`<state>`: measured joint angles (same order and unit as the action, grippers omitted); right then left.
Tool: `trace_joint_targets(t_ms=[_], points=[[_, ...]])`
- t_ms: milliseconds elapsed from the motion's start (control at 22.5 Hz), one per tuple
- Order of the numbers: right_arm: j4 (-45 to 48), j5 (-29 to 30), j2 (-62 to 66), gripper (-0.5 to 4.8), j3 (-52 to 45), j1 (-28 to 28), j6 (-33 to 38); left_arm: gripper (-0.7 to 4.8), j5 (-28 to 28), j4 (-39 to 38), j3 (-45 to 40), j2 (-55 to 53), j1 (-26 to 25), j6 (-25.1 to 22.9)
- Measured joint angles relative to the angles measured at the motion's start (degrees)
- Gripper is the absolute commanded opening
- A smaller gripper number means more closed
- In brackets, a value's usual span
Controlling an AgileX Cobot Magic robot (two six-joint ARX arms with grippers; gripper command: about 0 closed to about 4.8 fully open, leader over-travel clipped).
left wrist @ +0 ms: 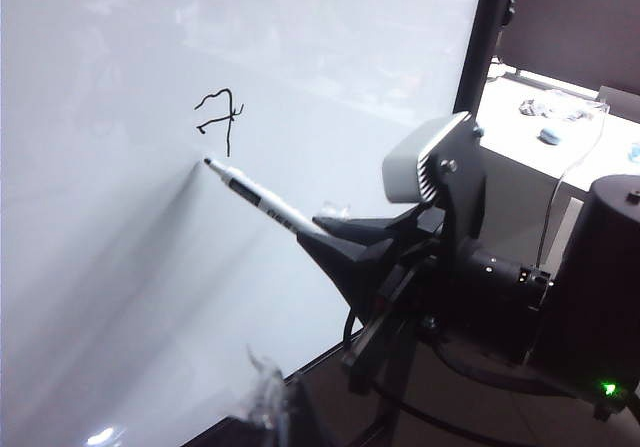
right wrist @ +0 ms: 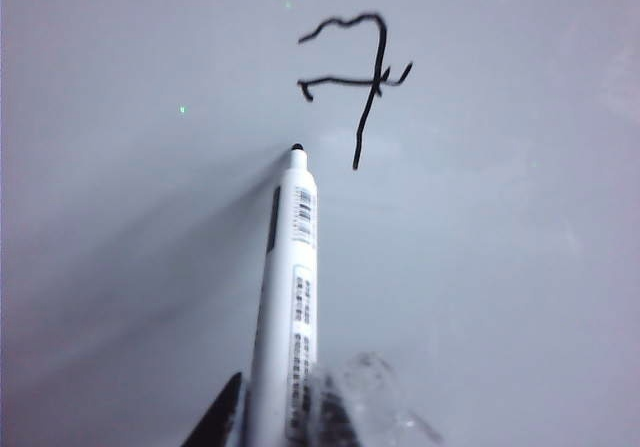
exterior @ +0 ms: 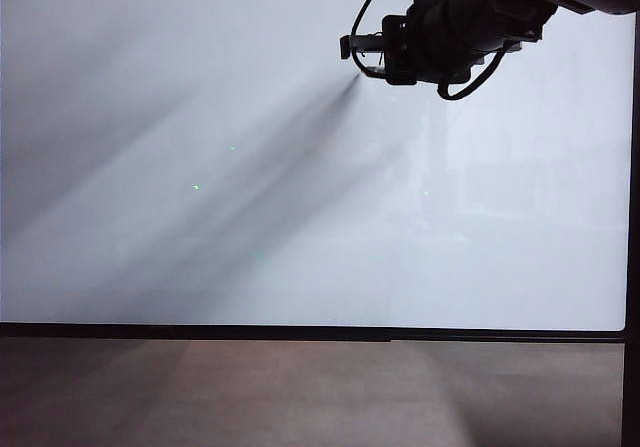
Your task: Reach to the right to find the marker pen, pick it up, and write the number 3 on the whiteboard.
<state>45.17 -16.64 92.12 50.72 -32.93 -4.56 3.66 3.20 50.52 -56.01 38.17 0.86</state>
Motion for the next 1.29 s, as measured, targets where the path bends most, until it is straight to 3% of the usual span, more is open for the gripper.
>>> trace_joint_targets(t_ms=[846, 1291], points=[[2.12, -0.02, 1.90, 0.20, 0.00, 0.50, 0.00, -0.05, 0.00, 0.00, 0.00, 0.00, 0.00, 0.02], [2.08, -3.37, 1.90, 0.20, 0.00, 0.44, 0.00, -0.05, 0.00, 0.00, 0.00, 0.00, 0.00, 0.02]])
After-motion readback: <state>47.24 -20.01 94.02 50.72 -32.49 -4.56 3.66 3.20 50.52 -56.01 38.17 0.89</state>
